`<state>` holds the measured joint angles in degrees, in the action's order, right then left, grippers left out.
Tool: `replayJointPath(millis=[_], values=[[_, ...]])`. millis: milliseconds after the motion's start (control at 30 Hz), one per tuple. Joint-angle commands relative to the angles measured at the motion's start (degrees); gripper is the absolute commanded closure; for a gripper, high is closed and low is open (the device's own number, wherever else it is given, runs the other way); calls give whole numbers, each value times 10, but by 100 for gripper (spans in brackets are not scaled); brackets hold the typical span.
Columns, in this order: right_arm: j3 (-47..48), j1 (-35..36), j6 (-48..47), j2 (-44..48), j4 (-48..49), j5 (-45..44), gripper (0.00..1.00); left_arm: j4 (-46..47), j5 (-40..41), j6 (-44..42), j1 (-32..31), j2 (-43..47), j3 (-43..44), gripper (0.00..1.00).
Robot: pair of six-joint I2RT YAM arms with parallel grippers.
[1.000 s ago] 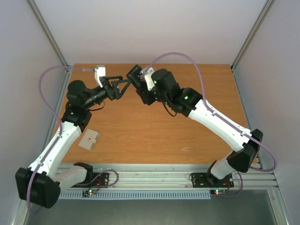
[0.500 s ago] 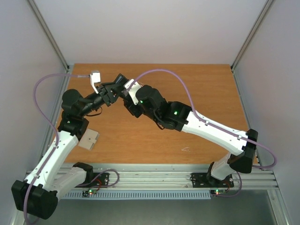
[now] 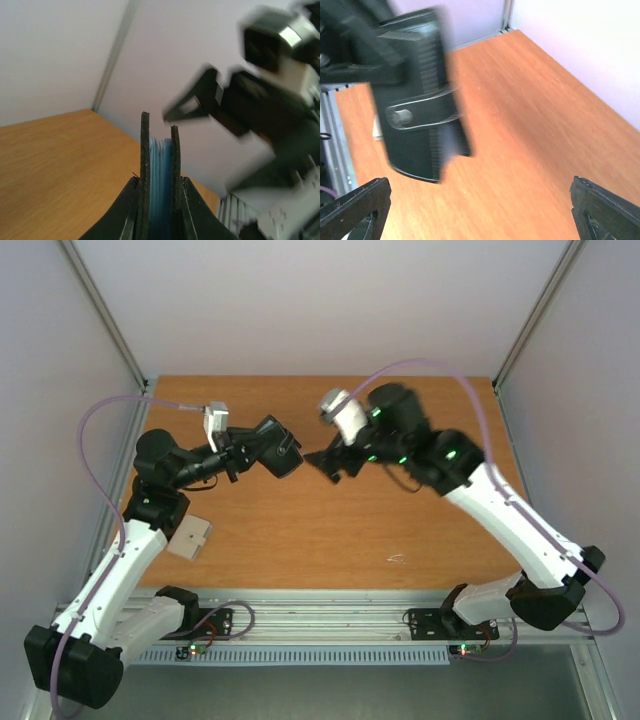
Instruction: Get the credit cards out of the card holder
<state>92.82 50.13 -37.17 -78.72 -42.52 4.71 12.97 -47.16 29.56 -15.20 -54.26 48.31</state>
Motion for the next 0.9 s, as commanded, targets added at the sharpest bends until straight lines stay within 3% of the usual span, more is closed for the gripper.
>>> replayJointPath(millis=[0, 300, 567, 733, 800, 867], values=[[68, -97, -32, 6, -169, 287, 2, -42, -163, -198, -3, 6, 19, 100], [173, -97, -47, -101, -220, 425, 29, -47, -193, -220, -24, -5, 30, 100], [197, -96, -37, -135, -199, 459, 50, -48, -203, -216, -33, -8, 28, 100], [197, -96, -35, -142, -197, 470, 80, -50, -202, -206, -36, -9, 28, 100], [199, -95, -36, -144, -204, 465, 97, -47, -196, -204, -37, -9, 27, 100], [194, -96, -42, -138, -210, 446, 99, -35, -181, -192, -37, -8, 26, 100]])
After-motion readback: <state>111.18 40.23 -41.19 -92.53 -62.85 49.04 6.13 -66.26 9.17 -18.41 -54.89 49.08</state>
